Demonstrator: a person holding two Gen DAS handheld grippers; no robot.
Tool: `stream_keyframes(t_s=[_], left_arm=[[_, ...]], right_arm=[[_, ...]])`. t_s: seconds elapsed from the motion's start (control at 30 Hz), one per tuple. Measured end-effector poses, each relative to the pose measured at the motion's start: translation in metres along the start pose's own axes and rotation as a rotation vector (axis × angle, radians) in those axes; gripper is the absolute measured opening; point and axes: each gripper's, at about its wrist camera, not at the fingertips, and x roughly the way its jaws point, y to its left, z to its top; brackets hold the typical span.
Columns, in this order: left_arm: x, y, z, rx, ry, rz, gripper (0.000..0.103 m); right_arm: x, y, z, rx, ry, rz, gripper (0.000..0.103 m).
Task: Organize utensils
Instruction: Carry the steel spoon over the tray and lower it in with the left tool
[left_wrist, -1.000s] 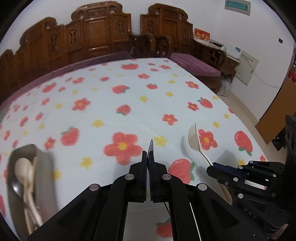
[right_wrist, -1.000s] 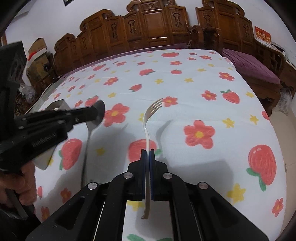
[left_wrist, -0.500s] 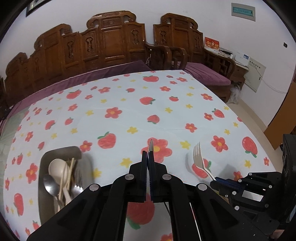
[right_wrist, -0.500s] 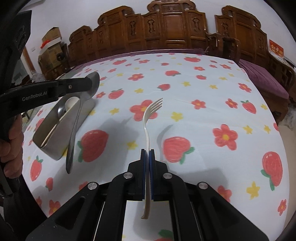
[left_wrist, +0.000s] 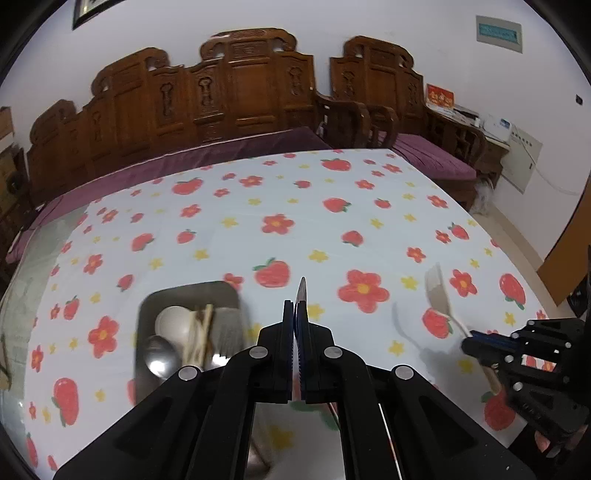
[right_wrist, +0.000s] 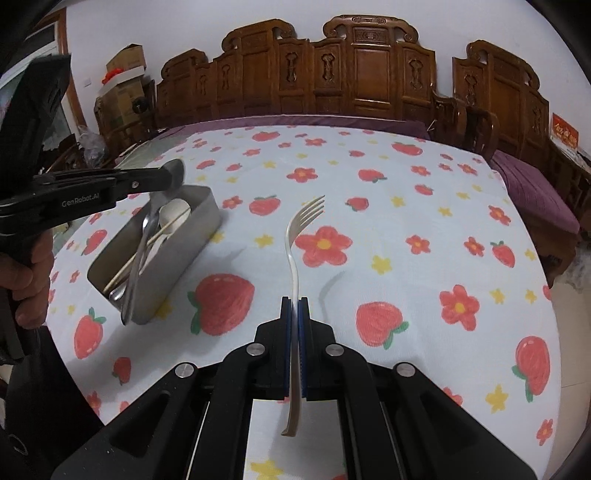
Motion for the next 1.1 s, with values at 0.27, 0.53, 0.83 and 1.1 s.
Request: stream_keyframes(t_s=[0.27, 0.53, 0.83, 1.1], left_arm=[[-0.017, 0.037, 0.002, -0.031, -0.023, 0.025, 0.001], [-0.009, 0.074, 0.004, -0.053, -0.013, 0.070, 0.001], [0.025, 0.101, -0.006, -0.054, 0.046, 0.124, 0.001], [0.050, 0.106, -0.027, -0.049, 0.105, 0.118, 0.001]], right_arm=[[-0.011, 0.017, 0.012, -0.020, -0.010, -0.015, 0.005], [-0.013, 0.045, 0.027, -0.056, -0.019, -0.003, 0.005], [-0.006, 0.072, 0.030, -0.082, -0.013, 0.006, 0.005], [0.007, 0.082, 0.026, -0.071, 0.007, 0.028, 0.005]])
